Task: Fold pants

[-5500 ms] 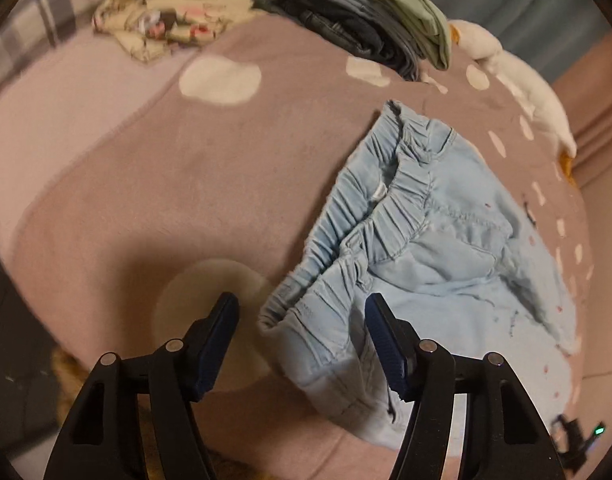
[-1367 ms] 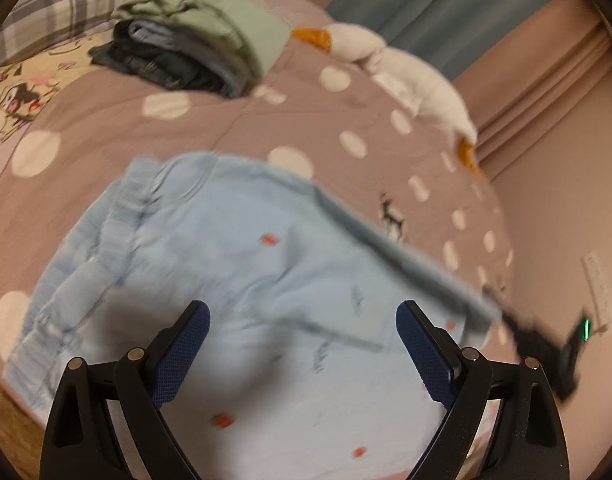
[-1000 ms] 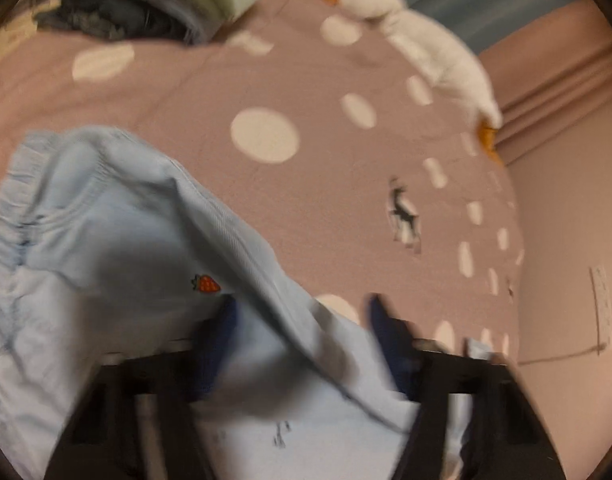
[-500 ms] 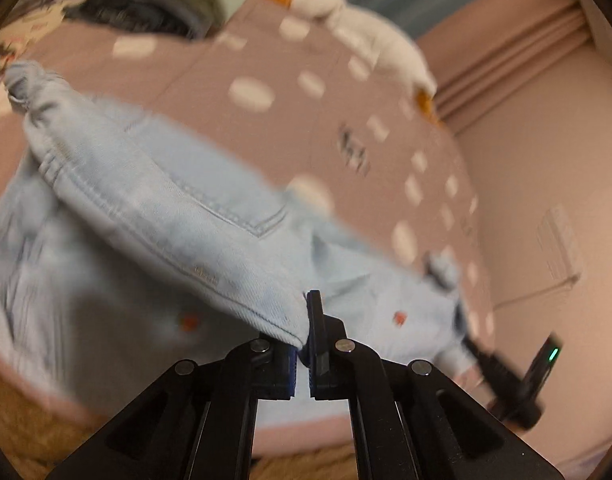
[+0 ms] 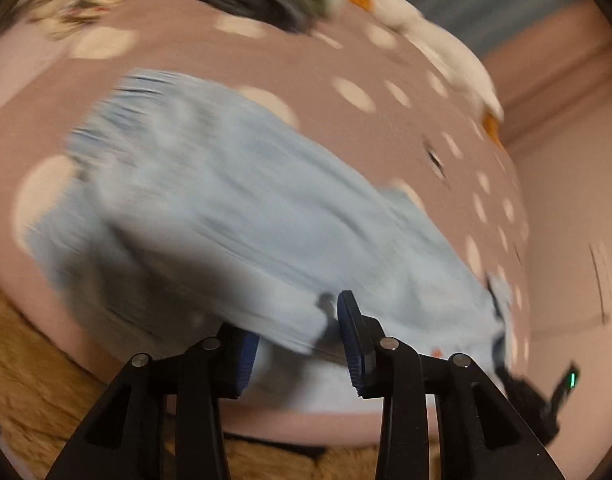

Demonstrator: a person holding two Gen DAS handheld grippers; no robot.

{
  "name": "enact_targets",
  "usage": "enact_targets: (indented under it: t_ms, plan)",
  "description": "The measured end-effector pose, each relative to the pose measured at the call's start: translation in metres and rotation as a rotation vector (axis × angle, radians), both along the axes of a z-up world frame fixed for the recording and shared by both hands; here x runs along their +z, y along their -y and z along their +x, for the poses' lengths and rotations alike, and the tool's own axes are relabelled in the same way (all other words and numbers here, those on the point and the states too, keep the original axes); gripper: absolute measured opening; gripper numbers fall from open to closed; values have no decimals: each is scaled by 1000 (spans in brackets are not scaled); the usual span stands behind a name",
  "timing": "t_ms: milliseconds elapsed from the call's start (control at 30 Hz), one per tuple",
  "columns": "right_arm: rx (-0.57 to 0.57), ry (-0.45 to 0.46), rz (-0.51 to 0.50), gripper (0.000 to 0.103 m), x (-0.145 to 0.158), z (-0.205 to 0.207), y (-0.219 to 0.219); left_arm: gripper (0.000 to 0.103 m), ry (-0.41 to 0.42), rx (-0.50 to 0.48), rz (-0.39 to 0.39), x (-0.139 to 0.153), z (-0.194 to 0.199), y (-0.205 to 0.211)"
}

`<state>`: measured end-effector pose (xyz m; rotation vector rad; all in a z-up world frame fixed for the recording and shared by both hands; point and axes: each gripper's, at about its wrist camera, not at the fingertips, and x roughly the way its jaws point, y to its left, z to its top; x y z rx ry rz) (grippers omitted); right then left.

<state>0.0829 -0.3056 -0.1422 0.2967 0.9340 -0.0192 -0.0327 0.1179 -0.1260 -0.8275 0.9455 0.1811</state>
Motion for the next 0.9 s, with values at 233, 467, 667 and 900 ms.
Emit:
enact_targets:
  t_ms: [233,467,667,900]
  plan:
    - [22,-40,-110,23,2,11,-11,18,-7,67,-93,-20,-10,-32]
    - [87,20,-300,52,20,67,-37,18,-17,59,-69,-22,-10,-29]
    - [81,-93,-439,8,-13,137,-50,14,13,17,-33,-8,8,-27]
    - [23,158,-143,5,91,184,-13,12,217,-23,40,63,55,-49]
